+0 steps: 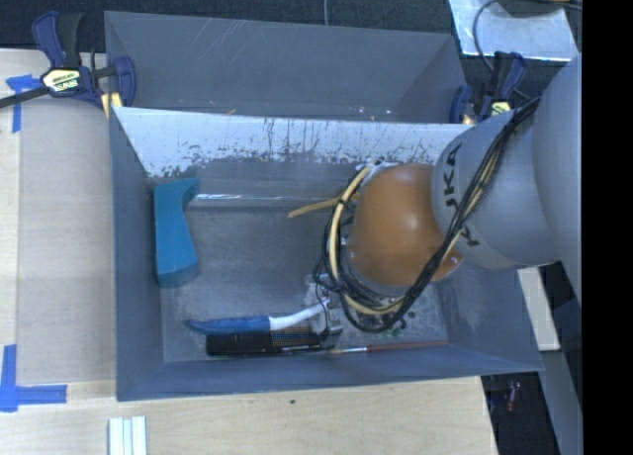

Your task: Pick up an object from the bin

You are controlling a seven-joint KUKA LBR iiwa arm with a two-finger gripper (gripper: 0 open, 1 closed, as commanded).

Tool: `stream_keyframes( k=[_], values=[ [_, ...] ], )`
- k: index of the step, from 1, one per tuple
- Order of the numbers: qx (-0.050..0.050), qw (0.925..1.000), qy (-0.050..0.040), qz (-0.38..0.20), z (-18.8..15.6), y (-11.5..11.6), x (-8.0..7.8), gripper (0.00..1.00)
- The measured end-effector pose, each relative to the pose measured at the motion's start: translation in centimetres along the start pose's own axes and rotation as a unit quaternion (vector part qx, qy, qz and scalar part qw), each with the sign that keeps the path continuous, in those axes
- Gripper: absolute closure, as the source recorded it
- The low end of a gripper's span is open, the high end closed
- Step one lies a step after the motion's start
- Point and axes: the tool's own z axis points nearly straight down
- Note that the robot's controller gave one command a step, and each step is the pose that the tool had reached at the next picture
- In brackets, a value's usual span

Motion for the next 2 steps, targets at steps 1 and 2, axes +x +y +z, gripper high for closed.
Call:
stream_keyframes(
  k=[1, 2],
  values=[
    [0.000, 1.0000, 0.0000, 0.000, 0.00, 0.00, 0.00, 1.00],
    [0.000, 0.9997, -0.0021, 0.026, -0.24, 0.64, -0.36, 1.00]
  ],
)
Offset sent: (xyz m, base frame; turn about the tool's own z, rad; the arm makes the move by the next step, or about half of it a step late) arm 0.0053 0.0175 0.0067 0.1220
